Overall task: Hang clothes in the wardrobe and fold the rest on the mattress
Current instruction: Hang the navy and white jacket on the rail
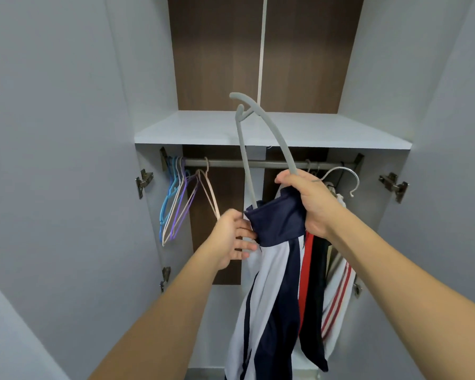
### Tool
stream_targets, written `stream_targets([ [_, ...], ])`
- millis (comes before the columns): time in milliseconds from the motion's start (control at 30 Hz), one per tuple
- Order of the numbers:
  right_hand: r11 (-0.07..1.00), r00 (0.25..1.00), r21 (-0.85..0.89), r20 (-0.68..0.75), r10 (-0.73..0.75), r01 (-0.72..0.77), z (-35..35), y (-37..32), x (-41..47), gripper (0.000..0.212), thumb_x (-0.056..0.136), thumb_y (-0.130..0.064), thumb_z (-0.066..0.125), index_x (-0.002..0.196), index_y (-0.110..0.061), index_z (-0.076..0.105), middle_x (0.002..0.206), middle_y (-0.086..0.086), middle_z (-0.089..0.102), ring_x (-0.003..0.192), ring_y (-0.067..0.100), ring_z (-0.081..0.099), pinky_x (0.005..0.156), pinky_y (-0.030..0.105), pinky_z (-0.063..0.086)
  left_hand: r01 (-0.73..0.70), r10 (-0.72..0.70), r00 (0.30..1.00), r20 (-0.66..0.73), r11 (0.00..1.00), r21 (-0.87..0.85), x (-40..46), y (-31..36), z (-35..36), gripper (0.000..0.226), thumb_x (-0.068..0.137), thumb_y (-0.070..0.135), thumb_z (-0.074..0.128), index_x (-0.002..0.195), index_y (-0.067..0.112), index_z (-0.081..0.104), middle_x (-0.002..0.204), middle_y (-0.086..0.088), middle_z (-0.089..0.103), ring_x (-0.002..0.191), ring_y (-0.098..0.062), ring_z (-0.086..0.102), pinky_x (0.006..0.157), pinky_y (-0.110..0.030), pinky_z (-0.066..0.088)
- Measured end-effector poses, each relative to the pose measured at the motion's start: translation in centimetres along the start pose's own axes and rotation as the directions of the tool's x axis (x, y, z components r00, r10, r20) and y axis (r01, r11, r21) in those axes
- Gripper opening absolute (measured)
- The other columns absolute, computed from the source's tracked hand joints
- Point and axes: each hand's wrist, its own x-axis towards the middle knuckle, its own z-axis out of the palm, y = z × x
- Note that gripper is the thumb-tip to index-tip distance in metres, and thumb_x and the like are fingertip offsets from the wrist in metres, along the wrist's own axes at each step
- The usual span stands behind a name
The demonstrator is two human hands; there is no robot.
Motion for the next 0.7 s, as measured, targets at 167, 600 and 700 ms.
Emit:
stream_targets([
  [167,0.990,0.999,-0.141,0.034,0.020,-0.015,-1.6,-0.1,0.0,0.071,0.072,-0.084,0.039,0.072,-0.020,0.070,0.055,-0.003,0.039,0.047,0.011,0.037,0.050,0.027,0.035,0.156,-0.161,0.985,0.062,0.985,0.077,0.9,1.5,-0.3,0.059,0.072,0.063,0.054,0.095,0.011,0.068,0.076,-0.009,0.073,0.061,-0.020,0.064,0.056,-0.026,0.052],
  [600,0.883,0.997,-0.465,0.051,-0.050,0.068,-7.3,4.4,1.2,0.061,0.095,-0.066,0.037,0.054,-0.024,0.053,0.061,-0.005,0.050,0.064,0.012,0.045,0.075,0.026,0.034,-0.120,0.088,0.968,-0.236,0.985,-0.124,1.8,4.5,0.2,0.018,0.101,0.024,0.051,0.094,0.012,0.062,0.052,-0.001,0.055,0.042,-0.010,0.054,0.046,-0.024,0.052],
  [700,0.933,0.985,-0.358,0.168,0.026,0.036,-8.1,4.6,1.0,0.061,0.087,-0.074,0.040,0.056,-0.023,0.050,0.061,-0.002,0.049,0.059,0.013,0.042,0.067,0.028,0.034,-0.217,0.177,0.956,-0.232,0.963,-0.159,2.0,5.5,0.6,0.013,0.100,0.024,0.053,0.101,0.019,0.065,0.079,-0.005,0.072,0.071,-0.015,0.071,0.061,-0.034,0.058],
])
